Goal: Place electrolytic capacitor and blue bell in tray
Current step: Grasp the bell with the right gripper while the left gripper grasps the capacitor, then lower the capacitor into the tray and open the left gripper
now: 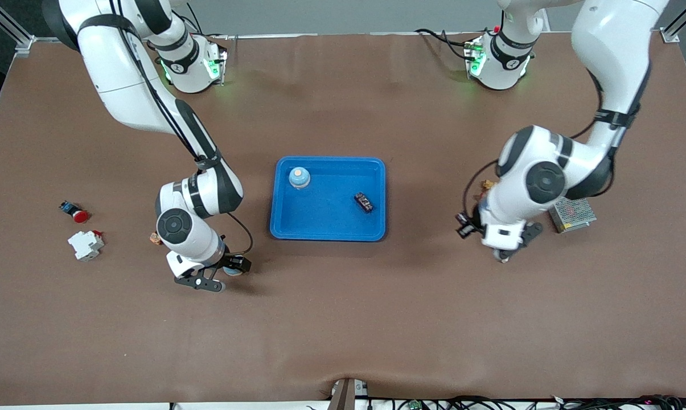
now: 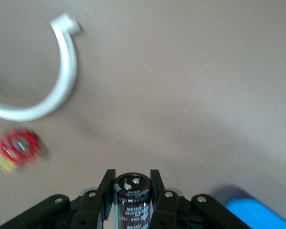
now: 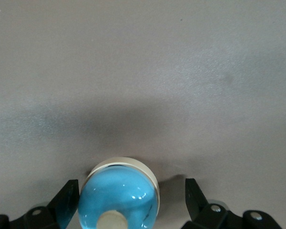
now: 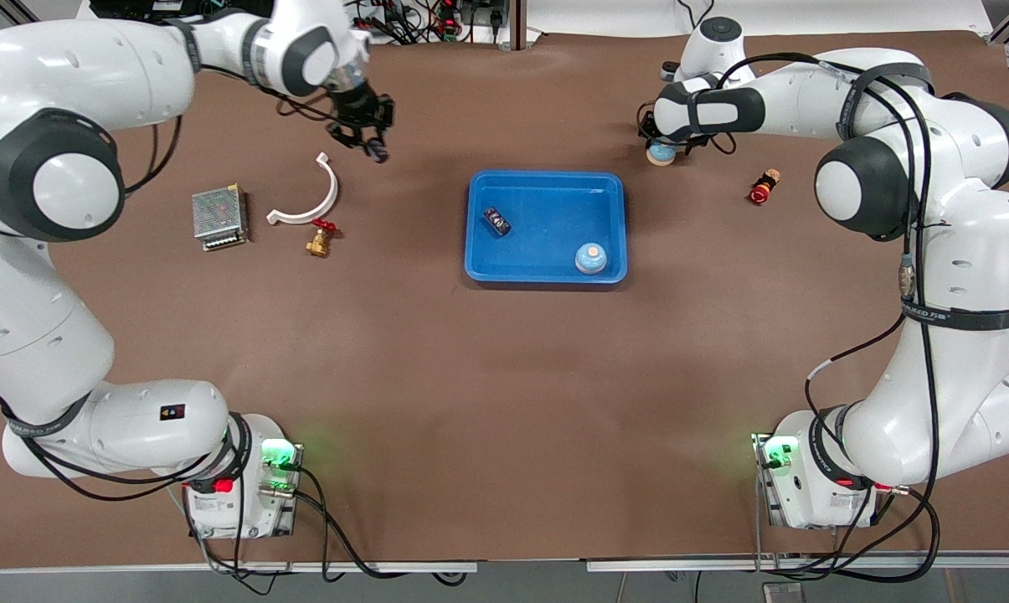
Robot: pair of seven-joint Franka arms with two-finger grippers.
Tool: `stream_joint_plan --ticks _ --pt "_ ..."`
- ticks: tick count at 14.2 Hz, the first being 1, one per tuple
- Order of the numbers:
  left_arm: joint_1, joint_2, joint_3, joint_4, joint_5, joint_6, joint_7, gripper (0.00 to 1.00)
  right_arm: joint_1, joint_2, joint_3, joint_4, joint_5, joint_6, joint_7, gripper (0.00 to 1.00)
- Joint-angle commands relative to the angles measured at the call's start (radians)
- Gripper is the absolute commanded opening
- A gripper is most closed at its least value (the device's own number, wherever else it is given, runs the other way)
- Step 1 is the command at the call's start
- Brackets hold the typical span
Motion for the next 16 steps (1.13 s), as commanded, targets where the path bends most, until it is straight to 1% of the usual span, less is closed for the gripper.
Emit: stream_joint_plan --ticks 1,3,4,5,6,7,8,9,11,13,15,16 --pt "-0.113 0.02 -0.002 0.004 0.013 -0.017 -0.125 0.0 -0.016 0.014 0.017 0.024 -0.018 -0.015 -0.009 0.97" --pt "-0.203 0.059 -0.002 0.007 0.017 -0.003 -0.233 0.0 -0.015 0.014 0.017 0.019 -0.018 -0.015 -0.012 0.82" --pt "-0.255 0.072 0.001 0.015 0.034 0.0 -0.292 0.0 -0.015 0.014 0.017 0.019 -0.017 -0.015 -0.015 0.71" --pt "-0.292 0.096 0.002 0.018 0.049 0.001 -0.362 0.0 -0.015 0.014 0.017 0.018 -0.018 -0.015 -0.014 0.57" --pt "-0.33 0.118 0.002 0.023 0.065 0.003 -0.433 0.0 -0.015 0.014 0.017 0.016 -0.017 -0.016 -0.012 0.39" --pt "-0.36 0.139 0.004 0.029 0.086 0.003 -0.502 0.0 -0.013 0.014 0.018 0.013 -0.017 -0.016 -0.009 0.17" --pt "-0.383 0.158 0.004 0.03 0.1 0.003 -0.592 0.0 -0.012 0.011 0.018 0.013 -0.015 -0.019 0.0 0.0" --pt "-0.397 0.181 0.004 0.038 0.117 0.003 -0.673 0.0 -0.013 0.01 0.018 0.013 -0.006 -0.033 0.002 0.0" --pt "-0.421 0.213 0.005 0.041 0.137 0.003 -0.799 0.0 -0.013 -0.009 0.021 0.013 -0.001 -0.108 0.014 0.0" --pt "-0.427 0.239 0.005 0.043 0.139 0.003 -0.869 0.0 -0.003 -0.041 0.028 0.013 0.022 -0.166 0.046 0.0" --pt "-0.432 0.25 0.014 0.043 0.135 0.003 -0.932 0.0 -0.001 -0.088 0.05 0.0 0.083 -0.208 0.051 0.0" --pt "-0.431 0.262 0.016 0.059 0.134 0.003 -0.964 0.0 0.0 -0.121 0.052 -0.014 0.109 -0.217 0.051 0.0"
